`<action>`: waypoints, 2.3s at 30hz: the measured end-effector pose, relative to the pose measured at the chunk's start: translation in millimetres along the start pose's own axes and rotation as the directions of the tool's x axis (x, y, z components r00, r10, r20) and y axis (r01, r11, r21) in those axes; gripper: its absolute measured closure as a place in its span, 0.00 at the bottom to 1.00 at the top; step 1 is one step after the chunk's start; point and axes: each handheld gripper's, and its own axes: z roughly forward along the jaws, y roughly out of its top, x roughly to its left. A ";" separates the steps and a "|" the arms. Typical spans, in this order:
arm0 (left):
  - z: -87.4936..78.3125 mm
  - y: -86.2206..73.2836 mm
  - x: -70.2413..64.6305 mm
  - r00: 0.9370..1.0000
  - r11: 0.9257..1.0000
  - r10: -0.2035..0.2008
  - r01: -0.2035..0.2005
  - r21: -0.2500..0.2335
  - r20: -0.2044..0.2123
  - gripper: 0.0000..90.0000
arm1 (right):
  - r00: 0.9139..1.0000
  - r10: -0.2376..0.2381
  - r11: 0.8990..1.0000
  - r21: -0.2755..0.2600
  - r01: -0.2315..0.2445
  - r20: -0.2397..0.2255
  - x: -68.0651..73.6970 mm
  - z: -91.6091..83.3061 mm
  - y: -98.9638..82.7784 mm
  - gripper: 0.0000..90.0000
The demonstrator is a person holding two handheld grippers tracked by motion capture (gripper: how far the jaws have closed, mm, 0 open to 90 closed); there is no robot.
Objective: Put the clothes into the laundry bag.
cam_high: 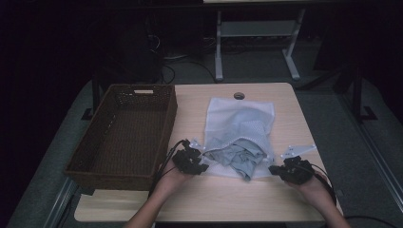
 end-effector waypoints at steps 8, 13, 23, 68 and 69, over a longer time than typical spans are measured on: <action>-21.6 7.2 -17.5 0.999 0.995 0.032 -0.029 -0.094 0.034 0.78 | 0.999 -0.045 0.998 0.041 0.046 -0.018 15.7 7.7 -0.3 0.98; -21.4 20.7 -37.7 0.988 0.988 0.113 -0.101 -0.114 0.106 0.99 | 0.998 -0.053 0.998 0.038 0.053 -0.022 16.2 8.6 1.5 0.98; 31.4 56.2 -72.6 0.951 0.976 0.216 -0.204 -0.076 0.220 1.00 | 0.997 -0.075 0.996 0.042 0.076 -0.035 19.5 13.5 5.2 0.98; 93.7 83.5 -25.8 0.994 0.994 0.093 -0.096 -0.051 -0.049 1.00 | 0.993 -0.101 0.991 0.079 0.106 -0.067 13.9 7.9 -1.9 0.99; 93.3 83.2 -25.6 0.995 0.994 0.091 -0.094 -0.052 -0.047 1.00 | 0.993 -0.100 0.991 0.079 0.105 -0.067 13.9 7.9 -1.9 0.99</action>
